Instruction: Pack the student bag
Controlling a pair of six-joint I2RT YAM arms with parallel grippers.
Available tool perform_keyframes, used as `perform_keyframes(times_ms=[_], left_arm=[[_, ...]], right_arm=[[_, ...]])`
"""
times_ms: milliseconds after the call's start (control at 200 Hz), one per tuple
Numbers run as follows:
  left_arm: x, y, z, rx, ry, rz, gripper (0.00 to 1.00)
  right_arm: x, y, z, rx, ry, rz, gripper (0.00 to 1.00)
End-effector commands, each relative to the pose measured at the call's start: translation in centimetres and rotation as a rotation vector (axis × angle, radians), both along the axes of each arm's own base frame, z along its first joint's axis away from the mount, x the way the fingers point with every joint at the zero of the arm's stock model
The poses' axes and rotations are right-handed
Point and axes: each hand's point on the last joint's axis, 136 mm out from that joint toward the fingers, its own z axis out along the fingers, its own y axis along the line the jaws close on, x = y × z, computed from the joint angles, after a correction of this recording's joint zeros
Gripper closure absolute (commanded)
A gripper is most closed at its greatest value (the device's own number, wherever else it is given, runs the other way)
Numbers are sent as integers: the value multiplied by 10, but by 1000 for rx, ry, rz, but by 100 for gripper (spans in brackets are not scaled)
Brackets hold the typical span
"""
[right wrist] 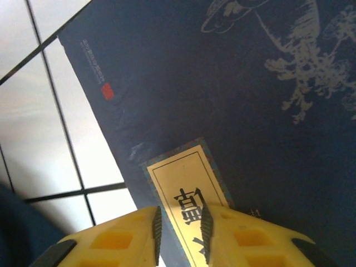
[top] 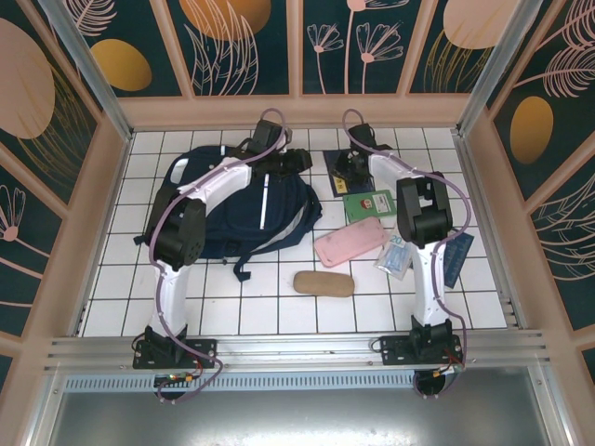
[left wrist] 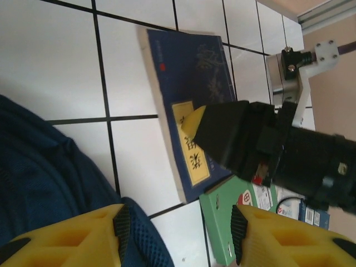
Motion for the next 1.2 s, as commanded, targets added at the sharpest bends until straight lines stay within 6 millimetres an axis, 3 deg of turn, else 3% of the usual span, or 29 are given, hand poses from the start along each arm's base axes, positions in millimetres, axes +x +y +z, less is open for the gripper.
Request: perform_keyframes(times_ms=[0,110,230,420,575,695,961,1076,1196], left_arm=[[8,-21,-1,-58,7,1,47],[15,-32,-14,-65,38,20,47],[19,-51,-24,-74,55,15,47],[23,-72,-50,-59,99,19,52],[21,-75,-77,-36,143,46,53],[17,-79,-96,-19,178,38,53],[11,-64,-127,76,221,63,62],[6,-65,-140,83,254,46,69],[3,-64,-148,97,263,39,71]], right_arm=[[-19,-12,12,-15,50,10,67],[-8,-33,38,-26,-24,-1,60],[-3,-59,50,-32,-86,3,51],[14,-93,45,-93,-126,27,39],[26,-102,34,-88,-132,48,38],[28,-99,17,-67,-105,62,39],[16,-80,-18,-48,-31,114,41],[7,-60,-20,-15,-11,157,43],[-7,-36,-14,63,-1,210,45]])
